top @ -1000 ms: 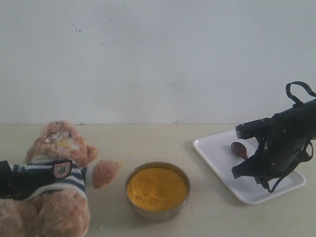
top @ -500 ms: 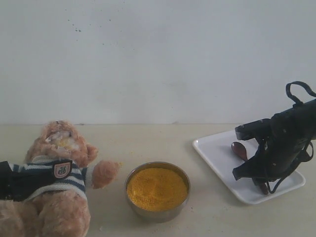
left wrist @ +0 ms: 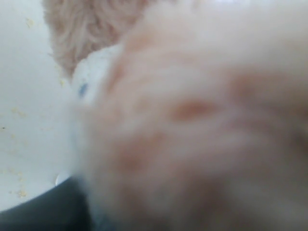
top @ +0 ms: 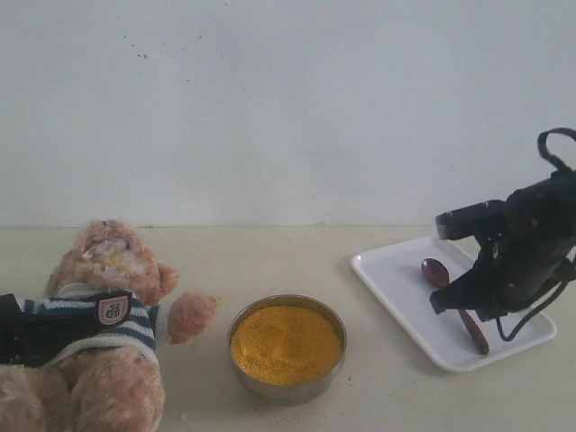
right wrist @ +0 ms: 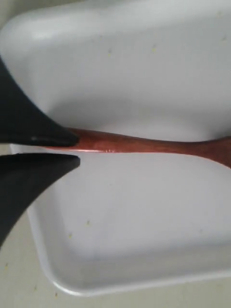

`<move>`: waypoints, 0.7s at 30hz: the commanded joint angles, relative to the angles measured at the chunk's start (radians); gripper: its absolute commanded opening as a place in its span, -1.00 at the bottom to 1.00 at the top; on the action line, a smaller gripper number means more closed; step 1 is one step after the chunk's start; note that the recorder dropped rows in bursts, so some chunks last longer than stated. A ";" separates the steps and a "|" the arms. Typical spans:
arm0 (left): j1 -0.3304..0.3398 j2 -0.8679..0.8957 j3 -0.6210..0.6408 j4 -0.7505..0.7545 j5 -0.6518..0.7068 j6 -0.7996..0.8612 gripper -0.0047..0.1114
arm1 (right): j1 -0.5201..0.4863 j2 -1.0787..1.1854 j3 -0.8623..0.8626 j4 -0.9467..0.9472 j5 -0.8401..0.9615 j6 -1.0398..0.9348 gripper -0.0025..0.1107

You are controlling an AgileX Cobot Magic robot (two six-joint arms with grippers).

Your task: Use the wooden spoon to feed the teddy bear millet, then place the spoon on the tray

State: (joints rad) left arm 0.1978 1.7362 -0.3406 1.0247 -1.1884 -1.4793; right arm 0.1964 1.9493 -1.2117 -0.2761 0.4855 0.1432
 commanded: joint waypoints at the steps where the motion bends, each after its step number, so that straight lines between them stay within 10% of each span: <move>1: 0.002 -0.006 -0.002 -0.015 -0.033 0.004 -0.85 | -0.006 -0.136 0.036 0.004 -0.001 0.006 -0.96; 21: 0.002 -0.006 -0.002 0.011 -0.033 0.007 -0.85 | -0.006 -0.771 0.646 0.006 -0.503 0.241 -0.96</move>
State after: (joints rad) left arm 0.1978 1.7362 -0.3406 1.0357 -1.1884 -1.4793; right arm 0.1964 1.2666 -0.6314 -0.2725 0.0548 0.3021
